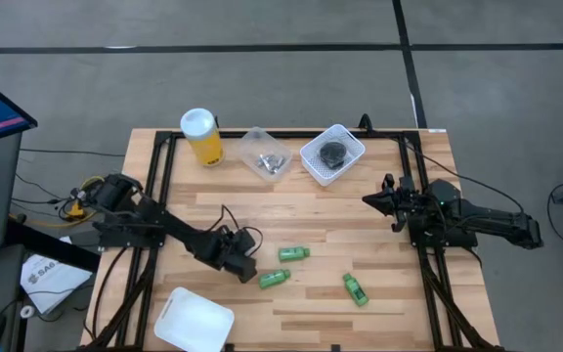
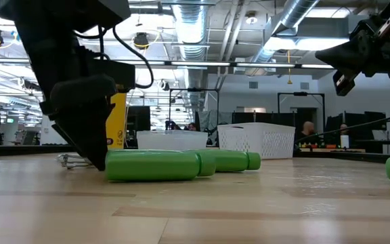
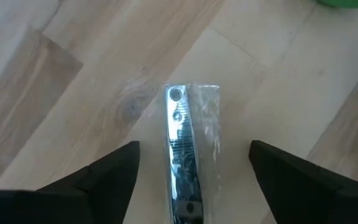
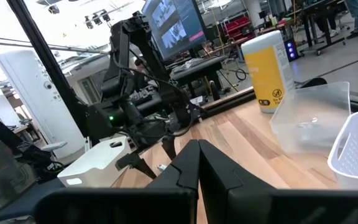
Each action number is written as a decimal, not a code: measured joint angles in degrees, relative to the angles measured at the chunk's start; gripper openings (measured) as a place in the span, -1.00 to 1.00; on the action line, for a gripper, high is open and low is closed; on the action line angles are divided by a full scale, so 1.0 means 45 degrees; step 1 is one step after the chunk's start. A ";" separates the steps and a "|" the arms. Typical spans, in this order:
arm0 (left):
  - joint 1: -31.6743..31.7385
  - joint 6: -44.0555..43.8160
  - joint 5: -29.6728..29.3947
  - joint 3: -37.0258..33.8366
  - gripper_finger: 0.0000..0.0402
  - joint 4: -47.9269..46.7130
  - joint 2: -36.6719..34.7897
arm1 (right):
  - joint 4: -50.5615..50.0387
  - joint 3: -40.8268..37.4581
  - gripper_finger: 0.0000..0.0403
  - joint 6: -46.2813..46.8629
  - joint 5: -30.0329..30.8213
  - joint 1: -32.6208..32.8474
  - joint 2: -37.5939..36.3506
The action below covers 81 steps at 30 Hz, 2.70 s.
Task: Pick & Place Travel size toiletries
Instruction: Put the silver nail cutter into the transparent bin
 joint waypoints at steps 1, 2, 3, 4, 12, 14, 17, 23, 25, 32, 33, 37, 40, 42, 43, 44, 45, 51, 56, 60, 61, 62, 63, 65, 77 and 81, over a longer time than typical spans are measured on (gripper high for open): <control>0.0005 -0.0008 0.0085 0.0005 0.44 -0.0010 0.0004 | 0.0000 0.0000 -1.00 -0.0004 -0.0004 0.0000 0.0000; 0.0005 -0.0004 0.0186 0.0000 0.38 -0.0036 0.0014 | 0.0000 0.0000 -1.00 0.0000 -0.0005 0.0000 0.0000; 0.0005 0.0003 0.0274 0.0005 0.31 -0.0065 0.0023 | -0.0003 0.0000 -1.00 -0.0001 -0.0002 0.0000 0.0000; 0.0005 0.0002 0.0331 0.0005 0.23 -0.0092 0.0026 | 0.0000 0.0000 -1.00 -0.0001 -0.0003 0.0000 0.0000; 0.0262 -0.0026 0.0509 0.0005 -0.59 -0.0253 0.0036 | 0.0000 0.0000 -1.00 -0.0002 -0.0005 0.0000 0.0000; 0.0352 -0.0032 0.0578 0.0000 -0.79 -0.0257 0.0036 | 0.0000 0.0000 -1.00 -0.0002 -0.0005 0.0000 0.0000; 0.0492 -0.0031 0.0697 -0.0019 -0.80 -0.0253 -0.0052 | 0.0000 0.0000 -1.00 0.0000 -0.0005 0.0000 0.0000; 0.1077 -0.0032 0.0891 -0.0130 -0.80 -0.0430 -0.0891 | -0.0002 0.0000 -1.00 -0.0002 -0.0005 0.0000 0.0000; 0.1459 -0.0041 0.0627 -0.0169 -0.80 -0.0496 -0.1405 | 0.0000 0.0000 -1.00 -0.0005 -0.0005 -0.0003 0.0000; 0.3085 0.0414 -0.1990 -0.0091 -0.80 0.1608 -0.3776 | -0.0024 0.0000 -1.00 -0.0004 -0.0005 -0.0005 0.0000; 0.3360 0.0841 -0.2505 -0.0083 -0.80 0.1982 -0.4086 | -0.0052 -0.0004 -1.00 -0.0005 -0.0005 -0.0005 0.0000; 0.4784 0.3084 -0.4086 -0.0076 -0.80 0.4070 -0.4613 | -0.0053 -0.0005 -1.00 -0.0005 -0.0003 -0.0005 0.0010; 0.6081 0.4899 -0.3659 0.0102 -0.80 0.5542 -0.4515 | -0.0117 -0.0005 -1.00 -0.0005 -0.0005 -0.0010 0.0010; 0.6864 0.5777 -0.3282 0.0461 -0.80 0.5841 -0.4158 | -0.0119 -0.0005 -1.00 -0.0005 -0.0004 -0.0010 0.0011; 0.7207 0.6169 -0.3278 0.0624 -0.80 0.5801 -0.3980 | -0.0117 -0.0005 -1.00 -0.0005 -0.0005 -0.0010 0.0010; 0.7544 0.6608 -0.3227 0.0766 -0.80 0.5763 -0.3834 | -0.0124 -0.0005 -1.00 -0.0005 -0.0004 -0.0010 0.0010; 0.7880 0.6971 -0.3231 0.0911 -0.80 0.5736 -0.3673 | -0.0179 -0.0005 -1.00 -0.0005 -0.0004 -0.0010 0.0010; 0.9387 0.7327 -0.3061 0.1551 -0.80 0.5634 -0.2577 | -0.0248 -0.0005 -1.00 -0.0005 -0.0004 -0.0015 0.0010; 0.9860 0.7093 -0.3019 0.1642 -0.80 0.5571 -0.1636 | -0.0318 -0.0005 -1.00 -0.0005 0.0000 -0.0010 0.0010; 0.9889 0.6680 -0.3113 0.1642 -0.80 0.5564 -0.0804 | -0.0340 -0.0005 -1.00 -0.0005 0.0005 -0.0011 0.0010; 0.9884 0.6643 -0.3110 0.1642 -0.80 0.5552 -0.0629 | -0.0340 -0.0005 -1.00 -0.0005 0.0005 -0.0010 0.0010; 0.9870 0.6643 -0.3110 0.1642 -0.80 0.5542 -0.0482 | -0.0341 -0.0005 -1.00 -0.0005 0.0006 -0.0010 0.0010; 0.9863 0.6643 -0.3117 0.1642 -0.80 0.5572 -0.0328 | -0.0356 -0.0005 -1.00 -0.0005 0.0009 -0.0010 0.0010; 0.9873 0.6643 -0.3110 0.1638 -0.80 0.5511 -0.0081 | -0.0416 -0.0005 -1.00 -0.0006 0.0009 -0.0010 0.0010; 1.0247 0.6643 -0.3110 0.1642 -0.74 0.5491 0.0424 | -0.0385 -0.0005 -1.00 -0.0005 0.0019 -0.0010 0.0010; 1.0387 0.6643 -0.3046 0.1642 -0.73 0.5474 0.0424 | -0.0384 -0.0005 -1.00 -0.0005 0.0024 -0.0010 0.0010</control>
